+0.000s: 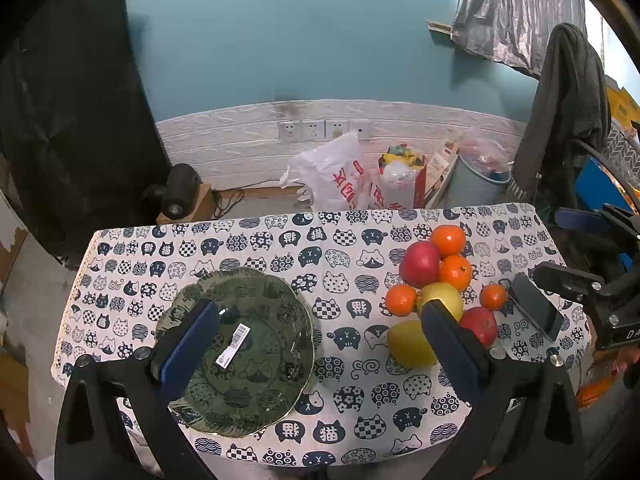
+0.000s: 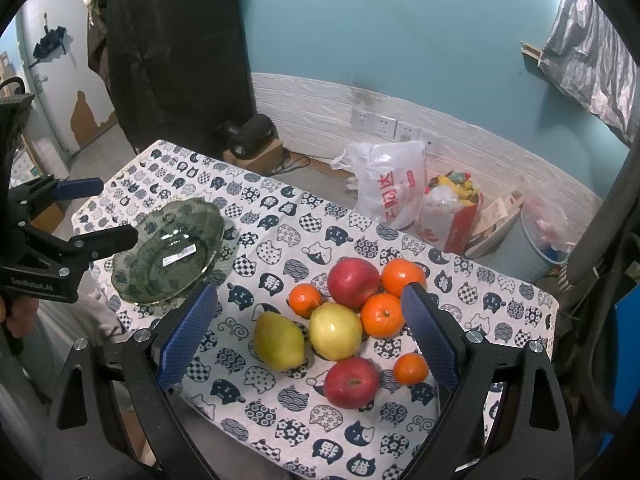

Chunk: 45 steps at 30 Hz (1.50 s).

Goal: Organize fruits

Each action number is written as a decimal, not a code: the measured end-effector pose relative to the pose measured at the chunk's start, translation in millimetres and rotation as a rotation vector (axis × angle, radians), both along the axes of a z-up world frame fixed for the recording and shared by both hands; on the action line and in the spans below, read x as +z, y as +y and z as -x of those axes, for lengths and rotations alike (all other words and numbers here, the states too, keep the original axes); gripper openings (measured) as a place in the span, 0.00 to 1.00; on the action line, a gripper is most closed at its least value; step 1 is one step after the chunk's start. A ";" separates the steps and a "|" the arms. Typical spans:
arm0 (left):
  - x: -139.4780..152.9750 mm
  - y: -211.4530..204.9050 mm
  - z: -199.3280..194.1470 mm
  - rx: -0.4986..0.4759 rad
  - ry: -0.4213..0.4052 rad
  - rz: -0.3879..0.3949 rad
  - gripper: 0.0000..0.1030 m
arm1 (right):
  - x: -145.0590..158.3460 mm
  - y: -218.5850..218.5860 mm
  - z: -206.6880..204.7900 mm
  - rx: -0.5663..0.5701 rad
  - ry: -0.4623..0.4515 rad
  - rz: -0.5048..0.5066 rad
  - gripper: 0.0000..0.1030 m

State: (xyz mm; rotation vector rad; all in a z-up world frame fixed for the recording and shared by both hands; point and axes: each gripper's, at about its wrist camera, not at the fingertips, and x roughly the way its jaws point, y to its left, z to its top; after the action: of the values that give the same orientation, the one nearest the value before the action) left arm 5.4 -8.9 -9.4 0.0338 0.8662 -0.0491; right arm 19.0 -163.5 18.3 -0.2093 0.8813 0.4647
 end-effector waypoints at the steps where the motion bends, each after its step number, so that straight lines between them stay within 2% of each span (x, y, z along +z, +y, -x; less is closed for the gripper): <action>1: 0.2 0.4 -0.2 0.000 0.000 0.001 0.99 | 0.0 -0.3 -0.1 0.000 -0.001 0.001 0.89; 30: -2.6 -2.6 1.9 -0.005 0.000 0.001 0.99 | -0.3 1.0 0.8 0.003 0.006 -0.002 0.89; 39: -16.7 -9.9 -4.7 -0.028 0.011 0.005 0.99 | -5.6 -4.3 -0.6 -0.017 0.021 0.000 0.89; 45: -30.8 -10.8 -14.0 -0.035 0.051 0.049 0.99 | -9.5 -21.0 -10.7 -0.065 0.031 0.003 0.89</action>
State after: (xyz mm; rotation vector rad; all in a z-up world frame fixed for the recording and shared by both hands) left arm 19.4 -19.7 -40.2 0.0016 0.9147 -0.1047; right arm 29.6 -184.5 8.9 -0.1763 0.9168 0.4072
